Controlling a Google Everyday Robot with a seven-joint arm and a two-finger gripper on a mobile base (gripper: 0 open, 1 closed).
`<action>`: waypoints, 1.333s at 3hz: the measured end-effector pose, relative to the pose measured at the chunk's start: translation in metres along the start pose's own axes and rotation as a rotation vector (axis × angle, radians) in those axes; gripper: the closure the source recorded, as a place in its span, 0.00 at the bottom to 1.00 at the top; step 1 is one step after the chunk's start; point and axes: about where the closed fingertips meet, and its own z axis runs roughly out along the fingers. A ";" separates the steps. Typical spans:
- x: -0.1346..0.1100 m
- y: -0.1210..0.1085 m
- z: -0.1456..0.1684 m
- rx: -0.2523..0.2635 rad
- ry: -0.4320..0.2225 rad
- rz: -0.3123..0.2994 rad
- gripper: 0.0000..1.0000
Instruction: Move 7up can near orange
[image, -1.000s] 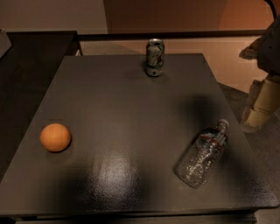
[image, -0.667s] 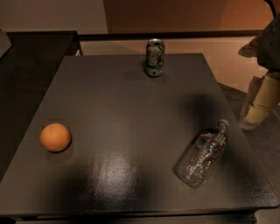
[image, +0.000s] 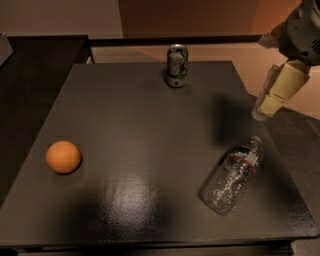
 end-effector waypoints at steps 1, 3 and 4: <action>-0.008 -0.016 0.004 0.017 -0.048 0.004 0.00; -0.035 -0.066 0.043 0.077 -0.167 0.122 0.00; -0.049 -0.096 0.070 0.116 -0.221 0.234 0.00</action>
Offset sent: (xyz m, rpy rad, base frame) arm 0.1470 0.0377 -0.0198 0.3295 -0.1118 -0.2489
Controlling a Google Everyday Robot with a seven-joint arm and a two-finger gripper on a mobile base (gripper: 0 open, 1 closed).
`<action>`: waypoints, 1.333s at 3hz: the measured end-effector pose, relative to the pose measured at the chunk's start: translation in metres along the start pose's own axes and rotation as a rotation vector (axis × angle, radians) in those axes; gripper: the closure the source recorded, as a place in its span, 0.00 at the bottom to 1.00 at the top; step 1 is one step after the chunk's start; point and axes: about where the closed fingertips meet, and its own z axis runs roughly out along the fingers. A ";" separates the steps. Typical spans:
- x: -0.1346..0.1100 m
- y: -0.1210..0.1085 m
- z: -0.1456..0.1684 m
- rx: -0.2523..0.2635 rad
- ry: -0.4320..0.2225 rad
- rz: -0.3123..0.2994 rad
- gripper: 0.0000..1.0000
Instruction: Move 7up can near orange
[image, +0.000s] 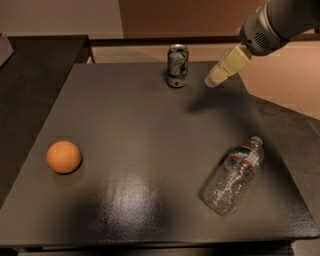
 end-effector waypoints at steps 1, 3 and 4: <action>-0.013 -0.018 0.031 0.027 -0.046 0.075 0.00; -0.040 -0.037 0.091 -0.012 -0.125 0.141 0.00; -0.048 -0.038 0.117 -0.050 -0.152 0.162 0.00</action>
Offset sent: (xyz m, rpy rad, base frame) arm 0.1039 0.0480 -0.0326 0.2007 -0.0194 -0.0924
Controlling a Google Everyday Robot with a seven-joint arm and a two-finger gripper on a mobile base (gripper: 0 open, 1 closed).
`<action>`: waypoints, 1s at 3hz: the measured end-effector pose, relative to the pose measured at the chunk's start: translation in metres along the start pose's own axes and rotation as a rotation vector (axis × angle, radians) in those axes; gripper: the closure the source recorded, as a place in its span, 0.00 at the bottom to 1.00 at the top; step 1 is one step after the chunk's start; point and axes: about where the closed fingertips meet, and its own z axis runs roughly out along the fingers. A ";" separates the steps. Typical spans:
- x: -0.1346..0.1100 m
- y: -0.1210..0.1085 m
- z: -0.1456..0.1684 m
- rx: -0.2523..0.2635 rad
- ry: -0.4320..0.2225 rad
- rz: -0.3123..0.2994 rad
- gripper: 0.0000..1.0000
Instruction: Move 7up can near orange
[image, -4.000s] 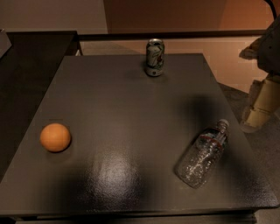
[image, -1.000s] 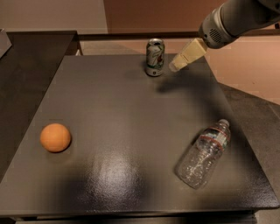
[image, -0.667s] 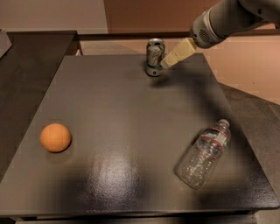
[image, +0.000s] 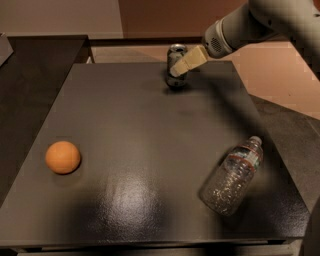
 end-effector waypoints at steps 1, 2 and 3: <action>-0.003 0.000 0.020 -0.024 -0.021 0.020 0.00; -0.008 0.001 0.034 -0.036 -0.042 0.031 0.00; -0.011 -0.002 0.042 -0.040 -0.059 0.033 0.00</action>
Offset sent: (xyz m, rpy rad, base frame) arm 0.0282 0.0314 -0.0177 0.0932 0.0034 0.0096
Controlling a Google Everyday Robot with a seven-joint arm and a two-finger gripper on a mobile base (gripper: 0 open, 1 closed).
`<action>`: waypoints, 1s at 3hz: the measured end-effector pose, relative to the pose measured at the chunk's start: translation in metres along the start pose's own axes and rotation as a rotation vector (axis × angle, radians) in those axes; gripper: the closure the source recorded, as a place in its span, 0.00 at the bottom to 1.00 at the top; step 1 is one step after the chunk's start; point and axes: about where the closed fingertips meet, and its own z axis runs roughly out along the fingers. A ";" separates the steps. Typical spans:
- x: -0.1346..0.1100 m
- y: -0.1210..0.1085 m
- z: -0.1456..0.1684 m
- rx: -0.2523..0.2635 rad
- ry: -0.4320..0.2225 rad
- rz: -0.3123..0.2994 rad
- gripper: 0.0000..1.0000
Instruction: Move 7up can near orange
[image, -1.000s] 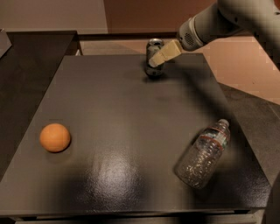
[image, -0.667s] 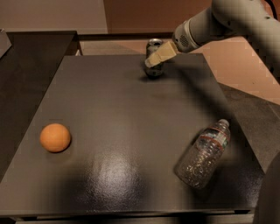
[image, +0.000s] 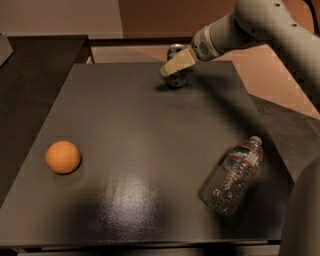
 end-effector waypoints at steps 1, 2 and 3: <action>0.000 -0.004 0.002 0.003 -0.008 -0.008 0.17; 0.000 -0.007 0.000 0.006 -0.018 -0.016 0.42; -0.001 -0.006 -0.002 0.003 -0.026 -0.029 0.64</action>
Offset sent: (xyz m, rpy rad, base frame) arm 0.0052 -0.0136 0.0064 0.0082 -0.0461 -0.0006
